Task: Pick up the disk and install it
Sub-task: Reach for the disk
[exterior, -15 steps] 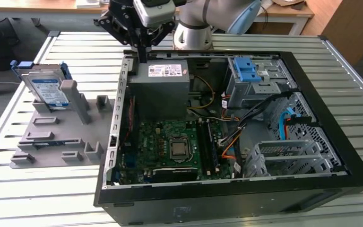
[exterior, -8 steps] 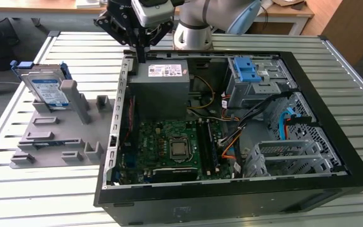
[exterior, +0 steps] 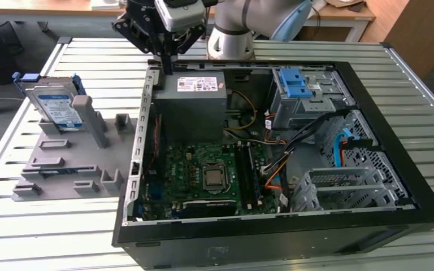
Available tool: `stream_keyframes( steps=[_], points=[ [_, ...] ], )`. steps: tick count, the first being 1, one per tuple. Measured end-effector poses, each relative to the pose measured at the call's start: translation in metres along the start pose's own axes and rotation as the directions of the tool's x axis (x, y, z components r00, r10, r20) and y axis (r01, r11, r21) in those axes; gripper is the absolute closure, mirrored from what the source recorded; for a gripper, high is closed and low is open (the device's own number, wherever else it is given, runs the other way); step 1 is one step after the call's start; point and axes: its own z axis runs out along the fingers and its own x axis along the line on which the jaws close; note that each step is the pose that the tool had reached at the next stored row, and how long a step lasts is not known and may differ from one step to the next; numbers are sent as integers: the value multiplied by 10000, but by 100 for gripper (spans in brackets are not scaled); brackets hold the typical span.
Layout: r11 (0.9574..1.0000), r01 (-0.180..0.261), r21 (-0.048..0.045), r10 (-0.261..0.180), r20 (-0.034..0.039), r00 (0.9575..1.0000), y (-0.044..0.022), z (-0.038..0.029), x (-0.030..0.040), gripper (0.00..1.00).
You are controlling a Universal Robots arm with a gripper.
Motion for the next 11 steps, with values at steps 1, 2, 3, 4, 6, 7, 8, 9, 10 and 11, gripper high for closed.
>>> stream_keyframes(
  steps=[1,2,3,4,6,7,8,9,10,11],
  points=[
    [10000,0,1,0,0,10000,1,0,4,89],
    [10000,0,1,0,0,10000,4,0,8,89],
    [10000,0,1,0,0,10000,7,0,11,89],
    [10000,0,0,0,0,10000,8,1,14,89],
    [10000,0,-5,0,-4,10000,9,1,23,89],
    [10000,-2,-12,1,-23,10000,9,1,28,89],
    [10000,-3,-15,3,-52,10000,9,1,34,89],
    [10000,-5,-13,5,-98,10000,12,1,41,89],
    [10000,-8,-11,8,-136,9999,14,0,50,89],
    [10000,-15,-8,15,-177,9998,17,1,60,89]
  ],
)
